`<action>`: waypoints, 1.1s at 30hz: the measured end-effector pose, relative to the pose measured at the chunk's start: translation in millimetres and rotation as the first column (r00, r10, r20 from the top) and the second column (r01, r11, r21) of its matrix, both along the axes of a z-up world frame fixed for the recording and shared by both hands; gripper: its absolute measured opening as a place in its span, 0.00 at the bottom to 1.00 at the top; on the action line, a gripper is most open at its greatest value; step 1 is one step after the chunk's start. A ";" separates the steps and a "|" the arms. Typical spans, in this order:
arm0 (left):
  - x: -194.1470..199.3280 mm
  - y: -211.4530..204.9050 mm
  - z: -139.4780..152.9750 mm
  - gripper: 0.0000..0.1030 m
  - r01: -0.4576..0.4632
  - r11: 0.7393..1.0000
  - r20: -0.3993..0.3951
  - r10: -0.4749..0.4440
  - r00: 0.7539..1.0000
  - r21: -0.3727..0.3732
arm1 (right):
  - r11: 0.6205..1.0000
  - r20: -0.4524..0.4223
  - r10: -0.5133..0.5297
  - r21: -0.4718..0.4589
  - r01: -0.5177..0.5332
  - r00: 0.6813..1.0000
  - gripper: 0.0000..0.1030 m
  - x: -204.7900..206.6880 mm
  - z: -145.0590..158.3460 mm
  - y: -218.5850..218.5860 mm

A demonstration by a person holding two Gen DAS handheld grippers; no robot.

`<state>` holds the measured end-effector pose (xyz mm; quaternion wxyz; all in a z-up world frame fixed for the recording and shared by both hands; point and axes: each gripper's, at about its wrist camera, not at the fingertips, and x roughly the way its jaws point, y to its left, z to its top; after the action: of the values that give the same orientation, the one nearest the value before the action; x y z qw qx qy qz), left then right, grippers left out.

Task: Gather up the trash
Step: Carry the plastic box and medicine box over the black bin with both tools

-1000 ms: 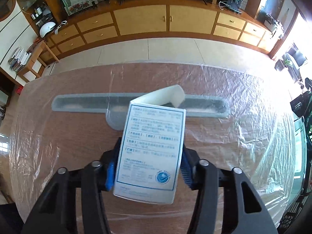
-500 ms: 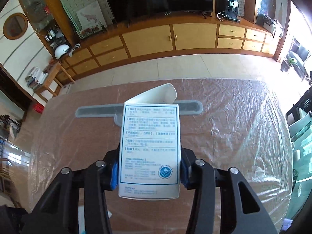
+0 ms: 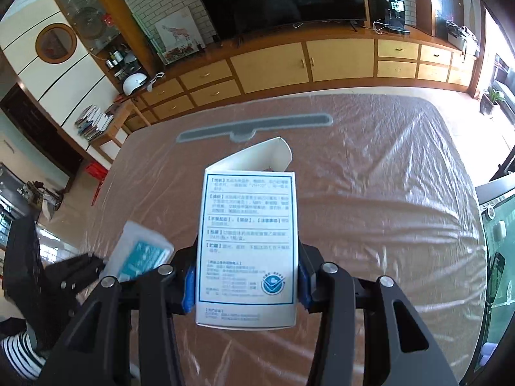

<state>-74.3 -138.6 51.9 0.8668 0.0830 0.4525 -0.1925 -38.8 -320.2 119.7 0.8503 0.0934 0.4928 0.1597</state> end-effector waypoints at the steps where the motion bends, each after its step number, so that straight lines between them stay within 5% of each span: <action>1: -3.6 1.2 1.4 0.27 -0.002 1.000 0.001 0.002 1.000 -0.002 | 1.000 -0.004 0.012 0.002 -0.012 1.000 0.44 -8.9 0.1 0.1; 18: -78.6 7.3 14.7 0.27 0.039 0.999 0.013 -0.039 0.999 0.016 | 0.988 -0.043 0.129 0.088 -0.124 0.991 0.44 -138.0 0.8 3.8; 33: -142.4 6.8 11.3 0.27 0.149 0.988 -0.022 -0.148 0.989 0.031 | 0.967 -0.080 0.246 0.096 -0.238 0.966 0.44 -201.7 -2.2 14.3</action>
<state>-216.7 -131.8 63.1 0.8440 0.1287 0.4569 -0.2498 -240.5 -305.9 117.5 0.7963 0.0759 0.5314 0.2788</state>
